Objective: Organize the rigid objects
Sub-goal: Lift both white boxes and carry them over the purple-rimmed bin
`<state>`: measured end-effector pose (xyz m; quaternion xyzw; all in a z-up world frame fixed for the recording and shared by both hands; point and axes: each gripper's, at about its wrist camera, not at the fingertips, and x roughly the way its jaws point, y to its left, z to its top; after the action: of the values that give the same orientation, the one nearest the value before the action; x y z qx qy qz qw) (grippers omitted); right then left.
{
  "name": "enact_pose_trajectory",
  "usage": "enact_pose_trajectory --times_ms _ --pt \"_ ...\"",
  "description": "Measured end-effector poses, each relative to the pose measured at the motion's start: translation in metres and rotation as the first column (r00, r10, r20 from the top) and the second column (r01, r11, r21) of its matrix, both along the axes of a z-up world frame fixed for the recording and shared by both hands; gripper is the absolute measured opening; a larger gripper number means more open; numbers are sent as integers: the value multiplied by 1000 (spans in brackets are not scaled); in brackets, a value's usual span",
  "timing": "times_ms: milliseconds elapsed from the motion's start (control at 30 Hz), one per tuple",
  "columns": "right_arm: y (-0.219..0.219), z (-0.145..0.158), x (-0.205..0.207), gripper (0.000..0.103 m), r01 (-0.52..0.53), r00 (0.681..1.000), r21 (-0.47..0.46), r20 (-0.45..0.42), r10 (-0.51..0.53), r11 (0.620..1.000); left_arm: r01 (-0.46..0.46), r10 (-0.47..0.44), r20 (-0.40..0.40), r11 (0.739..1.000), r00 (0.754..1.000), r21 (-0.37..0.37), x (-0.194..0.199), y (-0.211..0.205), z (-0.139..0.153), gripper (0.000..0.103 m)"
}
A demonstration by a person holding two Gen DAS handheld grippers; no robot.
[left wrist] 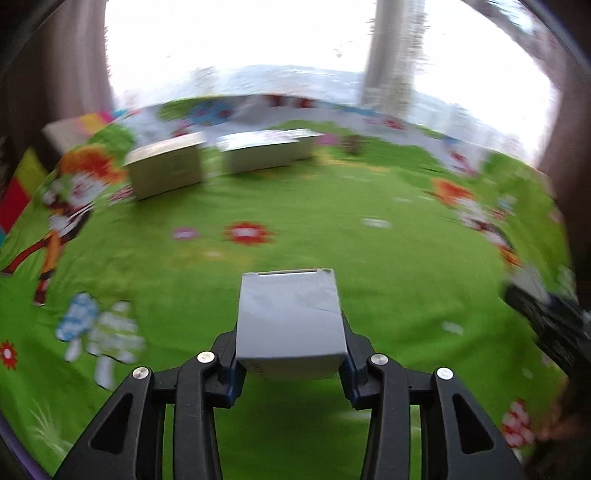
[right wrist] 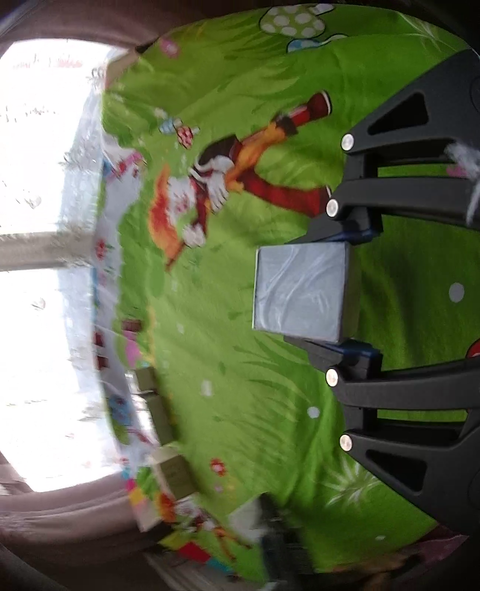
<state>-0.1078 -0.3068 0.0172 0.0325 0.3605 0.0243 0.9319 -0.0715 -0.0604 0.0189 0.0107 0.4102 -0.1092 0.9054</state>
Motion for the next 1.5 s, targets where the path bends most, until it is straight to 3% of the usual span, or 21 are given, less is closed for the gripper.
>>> enact_pose_trajectory --times_ms 100,200,300,400,500,667,833,1033,1167,1267,1500 --pt "-3 11 -19 45 56 993 14 104 -57 998 106 -107 72 994 992 14 -26 -32 21 42" --pt "-5 31 -49 45 113 962 58 242 -124 992 164 -167 231 986 959 32 -58 -48 55 42" --pt "4 66 -82 45 147 889 21 436 -141 989 172 -170 410 985 896 33 -90 -49 91 42" --pt "9 101 -110 45 177 793 14 591 -151 984 154 -138 536 988 833 16 -113 -43 117 42" --pt "17 119 -123 45 180 744 -4 655 -133 984 133 -101 599 991 794 -8 -123 -35 129 42" --pt "31 127 -137 45 173 714 -40 693 -98 984 94 -50 653 995 755 -33 -133 -24 134 43" --pt "46 125 -137 45 142 723 -72 689 -53 987 83 -35 637 996 770 -46 -134 -11 133 43" --pt "65 120 -129 45 62 767 -97 642 15 993 46 -6 583 998 812 -53 -132 8 119 43" --pt "88 114 -128 45 -8 785 -129 614 86 992 0 33 562 998 826 -59 -138 26 113 43" --pt "104 115 -134 45 -45 774 -142 621 124 989 -45 81 563 996 822 -76 -146 45 112 43" --pt "147 125 -149 45 -182 717 -206 641 273 961 -178 216 586 976 781 -122 -171 95 119 43"
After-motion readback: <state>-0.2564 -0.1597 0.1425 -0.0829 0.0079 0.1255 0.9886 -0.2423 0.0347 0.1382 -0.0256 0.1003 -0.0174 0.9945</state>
